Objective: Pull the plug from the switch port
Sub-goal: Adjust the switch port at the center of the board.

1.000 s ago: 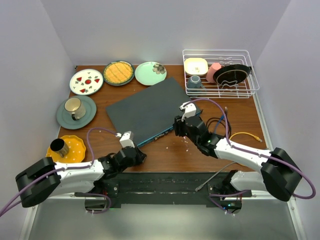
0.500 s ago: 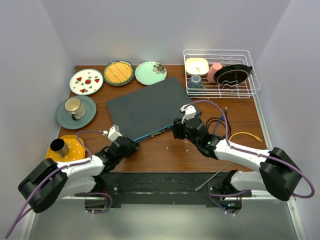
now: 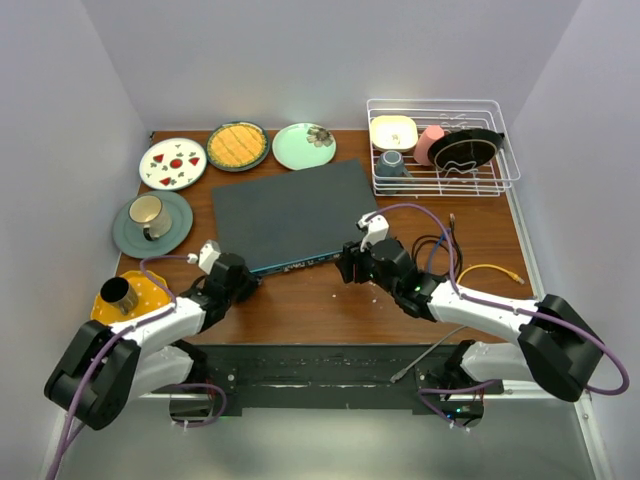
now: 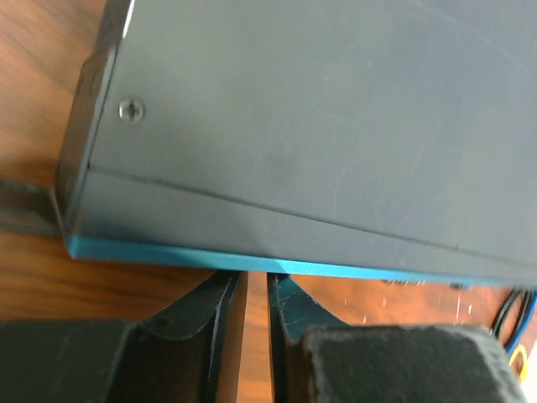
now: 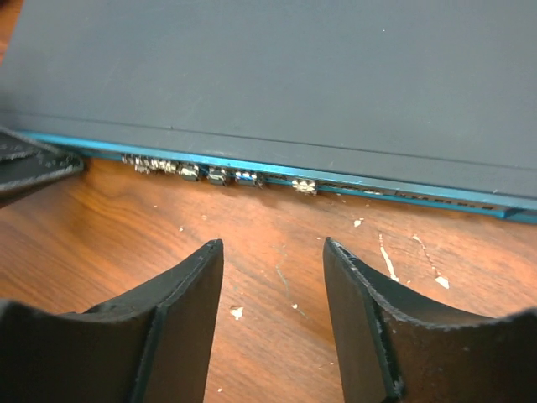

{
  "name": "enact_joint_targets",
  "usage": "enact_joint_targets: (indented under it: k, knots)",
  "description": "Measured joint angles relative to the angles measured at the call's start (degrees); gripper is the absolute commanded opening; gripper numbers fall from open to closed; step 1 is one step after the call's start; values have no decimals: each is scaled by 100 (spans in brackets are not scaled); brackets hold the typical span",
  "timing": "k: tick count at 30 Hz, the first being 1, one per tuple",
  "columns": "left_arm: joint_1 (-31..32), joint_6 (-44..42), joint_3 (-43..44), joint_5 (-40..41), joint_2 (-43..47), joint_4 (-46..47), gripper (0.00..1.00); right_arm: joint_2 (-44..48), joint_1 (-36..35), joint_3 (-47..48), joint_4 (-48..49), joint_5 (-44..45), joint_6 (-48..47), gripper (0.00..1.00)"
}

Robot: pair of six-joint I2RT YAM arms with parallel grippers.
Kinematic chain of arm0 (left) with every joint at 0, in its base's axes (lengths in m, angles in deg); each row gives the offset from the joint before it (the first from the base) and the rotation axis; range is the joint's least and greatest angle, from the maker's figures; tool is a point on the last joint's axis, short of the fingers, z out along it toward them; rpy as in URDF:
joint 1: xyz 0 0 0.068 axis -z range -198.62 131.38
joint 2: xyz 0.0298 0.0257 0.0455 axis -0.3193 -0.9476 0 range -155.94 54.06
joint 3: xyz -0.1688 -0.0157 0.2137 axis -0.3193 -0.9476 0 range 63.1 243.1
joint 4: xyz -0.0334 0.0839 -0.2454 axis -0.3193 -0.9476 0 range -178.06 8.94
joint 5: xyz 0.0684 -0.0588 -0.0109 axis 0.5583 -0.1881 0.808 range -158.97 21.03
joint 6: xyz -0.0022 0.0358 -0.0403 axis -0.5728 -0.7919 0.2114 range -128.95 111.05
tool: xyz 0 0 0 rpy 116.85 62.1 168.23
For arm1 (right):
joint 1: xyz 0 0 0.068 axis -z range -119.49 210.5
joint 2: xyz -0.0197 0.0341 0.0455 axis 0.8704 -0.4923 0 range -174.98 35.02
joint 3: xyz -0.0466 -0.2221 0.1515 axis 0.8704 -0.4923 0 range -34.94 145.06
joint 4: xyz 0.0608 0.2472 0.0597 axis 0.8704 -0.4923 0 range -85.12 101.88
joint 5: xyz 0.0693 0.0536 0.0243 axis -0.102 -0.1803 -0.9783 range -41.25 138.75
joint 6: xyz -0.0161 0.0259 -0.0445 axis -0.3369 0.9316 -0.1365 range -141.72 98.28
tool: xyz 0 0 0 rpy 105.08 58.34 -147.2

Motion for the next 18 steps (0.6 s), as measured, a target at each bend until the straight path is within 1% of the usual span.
enact_joint_targets:
  k: [6, 10, 11, 12, 15, 16, 18]
  knots:
    - [-446, -245, 326, 22, -188, -363, 21, 0, -122, 2, 11, -81, -2, 60]
    - [-586, -463, 494, 160, -195, -734, 20, -2, -199, 2, 4, -87, -4, 62]
    - [-595, -527, 507, 162, -181, -769, 20, -7, -208, 2, 4, -87, -4, 69]
    - [-601, -566, 507, 164, -153, -787, 20, -17, -219, 11, -2, -85, -2, 98]
    - [-529, -721, 514, 170, 50, -852, 21, -136, -321, 92, -35, 20, 55, 99]
    - [-457, -765, 529, 190, 136, -874, 21, -212, -417, 146, -48, 199, 81, 99]
    - [-35, -938, 684, 391, 293, -898, 21, -404, -763, 275, -87, 706, 98, 99]
